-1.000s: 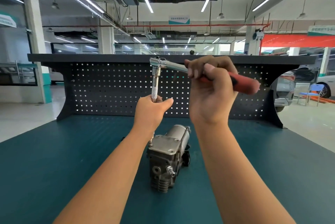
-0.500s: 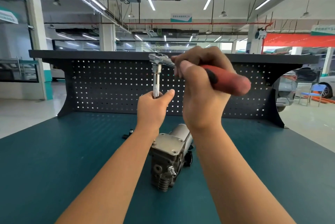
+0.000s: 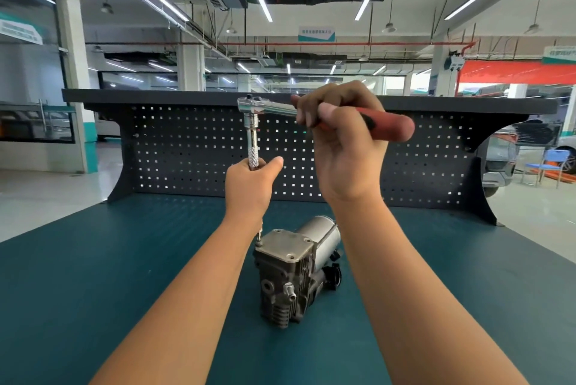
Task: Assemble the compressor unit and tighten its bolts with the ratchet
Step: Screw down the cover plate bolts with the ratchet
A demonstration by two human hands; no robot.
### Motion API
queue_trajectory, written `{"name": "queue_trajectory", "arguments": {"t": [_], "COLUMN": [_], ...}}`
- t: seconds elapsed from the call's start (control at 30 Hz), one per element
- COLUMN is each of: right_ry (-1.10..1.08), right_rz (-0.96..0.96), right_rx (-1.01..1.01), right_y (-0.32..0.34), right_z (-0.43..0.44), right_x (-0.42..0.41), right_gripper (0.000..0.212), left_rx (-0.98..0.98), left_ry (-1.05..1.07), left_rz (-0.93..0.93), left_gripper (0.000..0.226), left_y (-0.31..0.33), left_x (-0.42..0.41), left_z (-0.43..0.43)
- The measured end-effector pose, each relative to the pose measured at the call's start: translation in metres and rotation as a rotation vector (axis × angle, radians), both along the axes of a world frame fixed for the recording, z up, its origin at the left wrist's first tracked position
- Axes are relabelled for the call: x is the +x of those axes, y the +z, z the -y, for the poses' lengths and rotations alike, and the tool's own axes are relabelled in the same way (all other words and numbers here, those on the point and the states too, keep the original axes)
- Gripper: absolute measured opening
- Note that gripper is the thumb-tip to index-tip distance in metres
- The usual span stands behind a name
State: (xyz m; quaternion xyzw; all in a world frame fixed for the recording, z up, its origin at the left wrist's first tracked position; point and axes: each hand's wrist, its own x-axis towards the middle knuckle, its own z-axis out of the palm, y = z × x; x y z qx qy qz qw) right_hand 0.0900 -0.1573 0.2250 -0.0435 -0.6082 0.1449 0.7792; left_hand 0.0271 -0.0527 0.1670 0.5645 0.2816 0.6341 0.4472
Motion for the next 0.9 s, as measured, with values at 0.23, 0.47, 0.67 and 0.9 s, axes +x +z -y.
{"name": "queue_trajectory", "arguments": {"t": [0.23,0.47,0.67,0.9], "right_ry": [-0.101,-0.065,0.289,-0.226], "right_rz": [-0.018,-0.053,-0.324,-0.097], "right_rx": [0.019,0.074,-0.096,0.031], "right_y": [-0.003,-0.007,0.002,-0.003], "right_z": [0.001,0.003,0.004,0.017], "right_x": [0.003,0.011,0.037,0.007], "right_gripper": [0.013,0.015,0.014,0.014], "left_rx": [0.114,0.213,0.148,0.186], "left_ry": [-0.089,0.187,-0.084,0.007], "left_rz": [-0.071,-0.201,-0.156,-0.168], "left_gripper": [0.037,0.056,0.06,0.057], "left_y": [-0.01,-0.017,-0.016,-0.018], "left_x": [-0.005,0.009,0.005,0.018], "left_z": [0.0,0.007,0.004,0.006]}}
